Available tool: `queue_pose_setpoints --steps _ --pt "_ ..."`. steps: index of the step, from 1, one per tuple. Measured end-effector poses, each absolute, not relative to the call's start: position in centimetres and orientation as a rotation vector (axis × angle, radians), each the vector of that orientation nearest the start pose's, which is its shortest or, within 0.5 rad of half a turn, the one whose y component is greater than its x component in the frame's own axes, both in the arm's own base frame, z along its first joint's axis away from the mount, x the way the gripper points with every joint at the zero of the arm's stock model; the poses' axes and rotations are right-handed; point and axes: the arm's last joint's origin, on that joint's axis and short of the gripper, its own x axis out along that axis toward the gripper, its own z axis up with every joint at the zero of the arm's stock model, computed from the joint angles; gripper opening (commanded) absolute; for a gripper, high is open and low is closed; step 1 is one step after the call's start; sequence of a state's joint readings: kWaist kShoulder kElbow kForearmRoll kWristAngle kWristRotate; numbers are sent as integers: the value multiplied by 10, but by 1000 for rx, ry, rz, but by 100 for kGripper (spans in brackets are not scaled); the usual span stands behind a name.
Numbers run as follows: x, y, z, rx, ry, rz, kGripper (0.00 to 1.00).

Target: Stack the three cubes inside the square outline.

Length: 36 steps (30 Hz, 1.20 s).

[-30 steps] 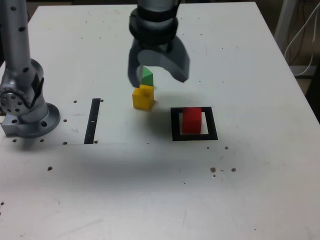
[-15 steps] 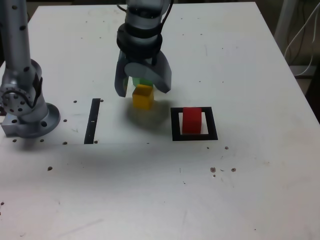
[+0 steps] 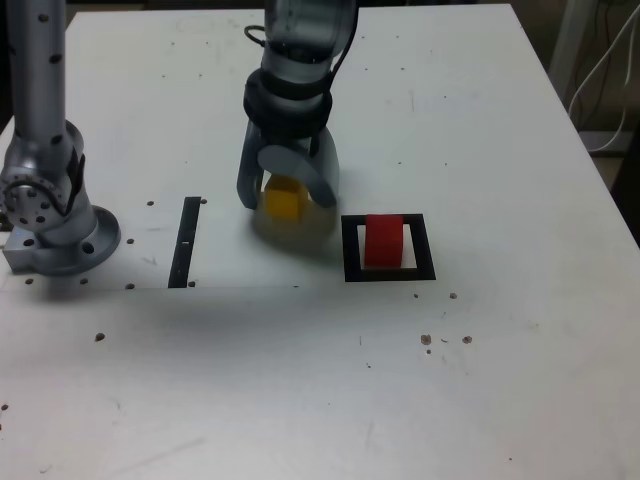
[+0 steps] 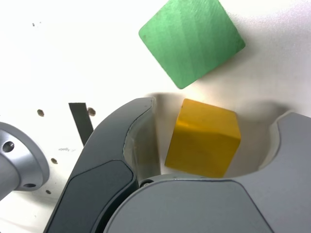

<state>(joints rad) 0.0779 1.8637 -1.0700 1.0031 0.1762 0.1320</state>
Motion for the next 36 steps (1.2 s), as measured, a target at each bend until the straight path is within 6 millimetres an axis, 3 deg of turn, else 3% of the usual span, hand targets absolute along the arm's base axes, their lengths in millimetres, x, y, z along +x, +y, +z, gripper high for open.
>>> queue_pose_setpoints --steps 8,23,28,36 --pt "267 29 205 180 1800 61 50" --pt "268 29 201 172 1810 28 23" --pt "262 28 219 172 1785 37 22" --pt "261 19 286 157 1739 68 22"
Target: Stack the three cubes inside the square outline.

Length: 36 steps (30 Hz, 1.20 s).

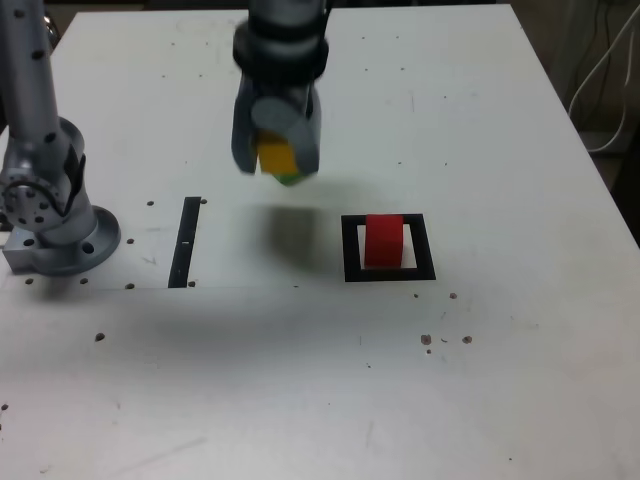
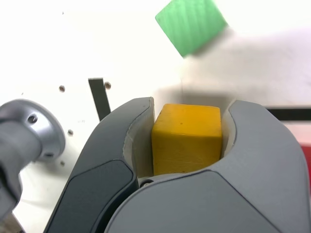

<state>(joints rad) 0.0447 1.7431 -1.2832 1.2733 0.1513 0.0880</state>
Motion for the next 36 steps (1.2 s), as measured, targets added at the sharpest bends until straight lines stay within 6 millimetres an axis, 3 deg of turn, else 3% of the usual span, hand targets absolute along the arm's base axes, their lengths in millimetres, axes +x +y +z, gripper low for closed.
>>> queue_pose_setpoints --steps 5,12,21,36 --pt "276 0 311 147 1696 76 22" --pt "307 -31 314 149 1668 55 22" --pt "343 -57 286 166 1710 25 22" --pt "365 -60 257 182 1738 5 23"
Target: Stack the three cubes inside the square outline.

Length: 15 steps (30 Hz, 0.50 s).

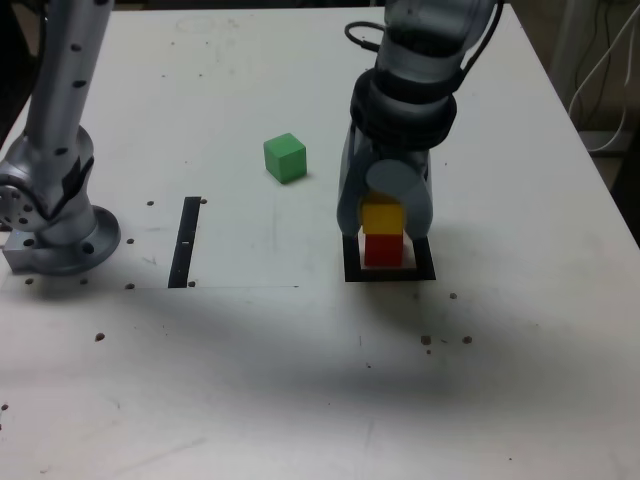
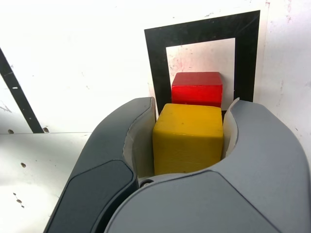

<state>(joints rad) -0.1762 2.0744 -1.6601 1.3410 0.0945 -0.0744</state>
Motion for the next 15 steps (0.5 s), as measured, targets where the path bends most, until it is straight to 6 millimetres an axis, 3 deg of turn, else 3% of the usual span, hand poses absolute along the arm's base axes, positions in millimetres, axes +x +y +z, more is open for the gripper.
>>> queue_pose_setpoints --steps 15 --pt "369 -58 246 186 1723 -6 31"
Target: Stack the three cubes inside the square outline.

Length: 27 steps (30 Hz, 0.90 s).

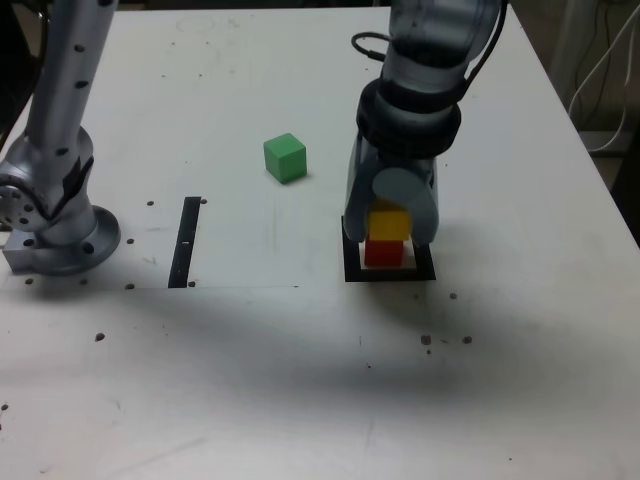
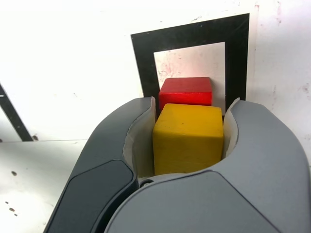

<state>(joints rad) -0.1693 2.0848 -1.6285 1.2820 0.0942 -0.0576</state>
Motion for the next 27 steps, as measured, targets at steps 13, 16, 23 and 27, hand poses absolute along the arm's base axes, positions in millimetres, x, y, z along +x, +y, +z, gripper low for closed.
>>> queue_pose_setpoints --steps 13,16,23,27 --pt "368 -57 244 201 1724 -7 55" --pt "368 -57 244 206 1725 -14 76" --pt "368 -56 244 205 1729 -22 99" --pt "363 -56 253 203 1724 -23 99"
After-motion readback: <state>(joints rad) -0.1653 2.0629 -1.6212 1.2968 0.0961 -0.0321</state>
